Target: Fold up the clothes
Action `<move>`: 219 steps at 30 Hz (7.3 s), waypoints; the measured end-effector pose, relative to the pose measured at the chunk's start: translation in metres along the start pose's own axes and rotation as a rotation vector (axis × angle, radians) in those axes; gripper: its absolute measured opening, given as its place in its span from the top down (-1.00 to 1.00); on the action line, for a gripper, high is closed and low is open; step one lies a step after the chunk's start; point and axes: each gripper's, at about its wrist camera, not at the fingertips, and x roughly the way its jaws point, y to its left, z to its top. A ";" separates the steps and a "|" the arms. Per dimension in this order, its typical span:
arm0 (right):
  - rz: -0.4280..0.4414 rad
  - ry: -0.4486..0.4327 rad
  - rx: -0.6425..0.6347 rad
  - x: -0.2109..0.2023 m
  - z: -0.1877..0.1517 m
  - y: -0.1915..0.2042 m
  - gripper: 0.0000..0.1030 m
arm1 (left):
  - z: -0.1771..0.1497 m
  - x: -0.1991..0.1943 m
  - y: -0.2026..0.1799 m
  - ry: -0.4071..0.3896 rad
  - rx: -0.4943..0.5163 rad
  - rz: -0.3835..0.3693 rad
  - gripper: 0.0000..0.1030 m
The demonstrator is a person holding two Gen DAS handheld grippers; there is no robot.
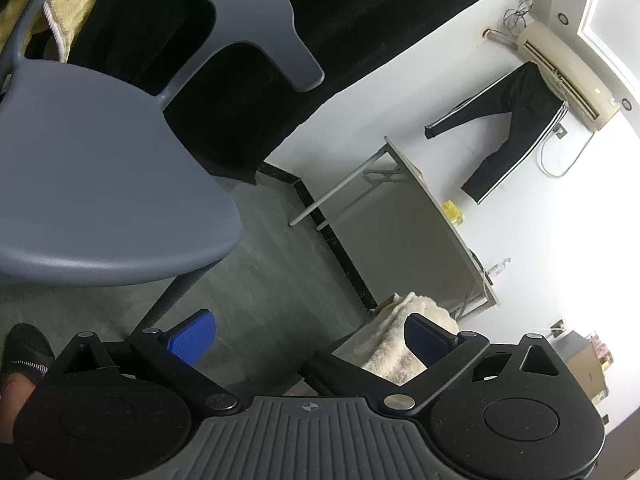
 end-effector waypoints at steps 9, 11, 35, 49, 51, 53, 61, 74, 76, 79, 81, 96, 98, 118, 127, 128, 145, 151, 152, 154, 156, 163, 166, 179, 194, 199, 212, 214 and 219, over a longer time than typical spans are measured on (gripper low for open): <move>0.024 0.119 -0.241 0.056 0.006 0.077 0.11 | 0.002 0.002 0.000 -0.003 -0.005 -0.002 -0.94; 0.019 0.170 -0.349 0.071 0.004 0.099 0.11 | 0.003 0.003 0.001 -0.003 -0.010 -0.004 -0.94; 0.087 -0.084 -0.315 -0.062 -0.017 0.012 -0.56 | -0.008 0.002 -0.016 0.038 0.098 -0.046 -0.94; -0.008 0.213 0.020 -0.050 -0.050 -0.163 -0.13 | -0.040 0.006 -0.048 0.146 0.307 -0.103 -0.94; 0.011 0.269 0.051 -0.027 -0.045 -0.159 -0.04 | -0.045 0.006 -0.053 0.158 0.342 -0.116 -0.95; 0.011 0.304 0.068 -0.002 -0.039 -0.156 0.01 | -0.049 0.006 -0.055 0.173 0.363 -0.126 -0.95; -0.019 0.187 0.040 0.019 0.015 -0.151 -0.09 | -0.048 0.011 -0.051 0.190 0.335 -0.137 -0.95; 0.007 0.267 -0.133 0.015 -0.029 -0.120 -0.22 | -0.048 0.011 -0.054 0.195 0.329 -0.156 -0.95; -0.007 0.226 -0.153 0.010 -0.025 -0.120 -0.27 | -0.048 0.010 -0.055 0.195 0.329 -0.158 -0.95; -0.003 0.214 -0.167 0.011 -0.023 -0.119 -0.36 | -0.048 0.009 -0.056 0.194 0.333 -0.161 -0.95; 0.005 0.236 -0.169 0.016 -0.024 -0.119 -0.36 | -0.048 0.010 -0.056 0.194 0.331 -0.161 -0.95; -0.125 0.276 -0.202 0.050 -0.019 -0.138 -0.46 | -0.048 0.015 -0.060 0.196 0.328 -0.159 -0.95; -0.121 0.223 -0.188 0.031 -0.012 -0.143 -0.47 | -0.047 0.014 -0.060 0.196 0.328 -0.158 -0.95; -0.167 0.362 0.130 0.001 -0.067 -0.184 -0.67 | -0.048 0.007 -0.055 0.195 0.334 -0.171 -0.95; -0.166 0.249 0.393 0.000 -0.039 -0.180 -0.66 | -0.041 0.021 -0.053 0.201 0.311 -0.168 -0.95; -0.162 0.225 0.390 -0.007 -0.039 -0.176 -0.66 | -0.040 0.022 -0.052 0.201 0.308 -0.168 -0.95; 0.011 0.013 0.079 -0.113 -0.082 -0.104 -0.61 | -0.039 0.036 -0.047 0.195 0.306 -0.176 -0.95; -0.126 0.037 0.081 -0.070 -0.065 -0.124 -0.78 | -0.037 0.039 -0.046 0.193 0.300 -0.177 -0.95; -0.126 0.047 0.078 -0.067 -0.067 -0.125 -0.78 | -0.036 0.040 -0.045 0.191 0.297 -0.177 -0.95; -0.111 0.092 0.061 -0.061 -0.080 -0.123 -0.77 | -0.036 0.039 -0.044 0.188 0.291 -0.177 -0.95; -0.079 0.151 0.097 -0.058 -0.102 -0.123 -0.78 | -0.035 0.040 -0.043 0.188 0.284 -0.176 -0.95; -0.058 0.137 0.150 -0.065 -0.129 -0.125 -0.84 | -0.036 0.040 -0.044 0.193 0.286 -0.184 -0.95; -0.059 0.201 0.096 -0.072 -0.125 -0.126 -0.84 | -0.037 0.038 -0.044 0.201 0.278 -0.184 -0.96; -0.104 0.137 0.157 -0.115 -0.103 -0.194 -0.02 | -0.052 0.036 -0.051 0.238 0.335 -0.165 -0.96; -0.430 0.449 0.098 -0.008 -0.114 -0.342 0.39 | -0.057 0.029 -0.056 0.249 0.375 -0.137 -0.96; -0.591 0.385 0.233 -0.081 -0.121 -0.421 0.26 | -0.065 0.033 -0.064 0.266 0.432 -0.131 -0.96; -0.389 0.076 1.013 -0.274 -0.222 -0.429 -0.14 | -0.079 0.032 -0.071 0.297 0.523 -0.117 -0.96; -0.373 0.078 1.100 -0.270 -0.240 -0.426 -0.14 | -0.081 0.030 -0.073 0.297 0.541 -0.116 -0.96; -0.420 -0.003 1.209 -0.241 -0.257 -0.454 -0.12 | -0.086 0.025 -0.080 0.295 0.595 -0.113 -0.96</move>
